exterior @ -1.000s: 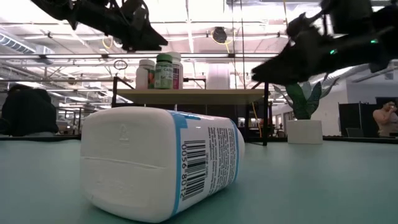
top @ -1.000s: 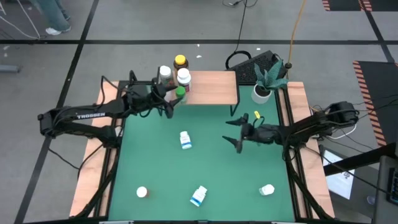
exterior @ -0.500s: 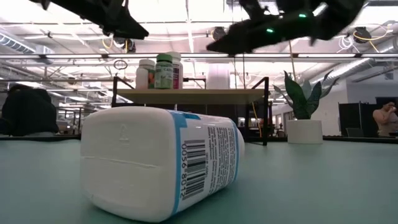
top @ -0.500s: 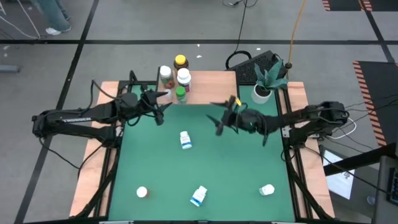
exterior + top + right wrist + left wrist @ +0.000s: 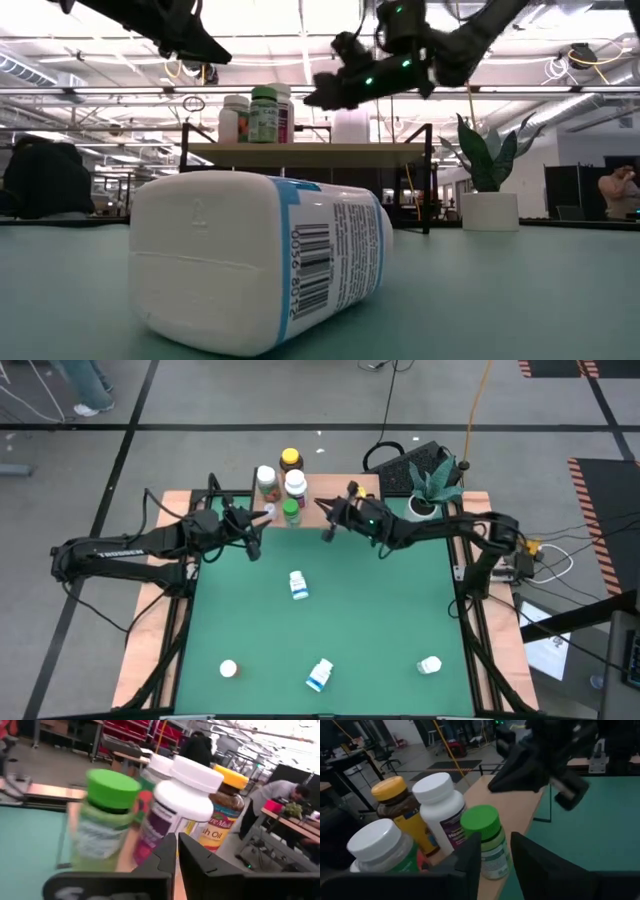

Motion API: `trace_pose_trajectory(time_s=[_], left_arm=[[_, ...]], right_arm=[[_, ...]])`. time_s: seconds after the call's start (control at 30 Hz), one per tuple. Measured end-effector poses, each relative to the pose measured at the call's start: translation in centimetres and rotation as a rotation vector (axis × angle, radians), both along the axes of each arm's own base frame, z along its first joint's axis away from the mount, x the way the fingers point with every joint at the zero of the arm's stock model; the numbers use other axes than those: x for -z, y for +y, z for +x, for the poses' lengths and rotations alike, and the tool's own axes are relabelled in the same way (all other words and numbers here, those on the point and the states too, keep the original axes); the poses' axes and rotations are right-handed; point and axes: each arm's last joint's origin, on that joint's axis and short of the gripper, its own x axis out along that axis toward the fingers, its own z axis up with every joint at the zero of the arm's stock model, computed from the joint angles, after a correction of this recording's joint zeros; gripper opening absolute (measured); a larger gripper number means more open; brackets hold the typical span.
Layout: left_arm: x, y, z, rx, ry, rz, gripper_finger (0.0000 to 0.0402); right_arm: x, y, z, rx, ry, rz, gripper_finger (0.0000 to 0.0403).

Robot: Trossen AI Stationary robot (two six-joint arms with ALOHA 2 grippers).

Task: Pick and place medicine bottles onto shelf by color
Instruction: Adjust the white violet medicine bottle on the shelf, then put the bottom right white blue medicine bottle on the shelf

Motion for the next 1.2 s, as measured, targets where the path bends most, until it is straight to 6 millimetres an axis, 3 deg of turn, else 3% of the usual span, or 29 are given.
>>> trace_pose_trajectory(time_s=[0.3,0.63,0.77,0.87,0.97,1.1,1.2], left_arm=[[0.0,0.2,0.0,-0.014,-0.002,-0.003,0.0056],[0.0,0.2,0.0,-0.017,-0.008,-0.01,0.0019],[0.0,0.2,0.0,-0.018,-0.011,-0.012,0.0012],[-0.3,0.2,-0.1,-0.027,-0.037,-0.017,0.0011],[-0.8,0.2,0.0,-0.029,-0.104,-0.021,0.001],[-0.9,-0.2,0.1,-0.005,-0.116,-0.022,0.001],[-1.0,-0.5,0.2,0.012,-0.129,-0.035,0.001]], right_arm=[[1.3,-3.0,1.7,0.045,-0.027,0.058,0.0001],[1.5,-3.5,2.7,-0.01,-0.03,0.081,0.0],[1.6,-3.5,2.4,0.065,0.014,0.064,0.0],[0.7,-2.3,1.8,0.07,0.049,0.028,0.0],[-0.7,0.3,0.6,0.013,0.052,-0.019,0.0],[-1.7,3.9,-2.4,-0.061,0.03,-0.008,0.0],[-1.3,6.3,-4.8,-0.141,0.018,0.032,0.0]])
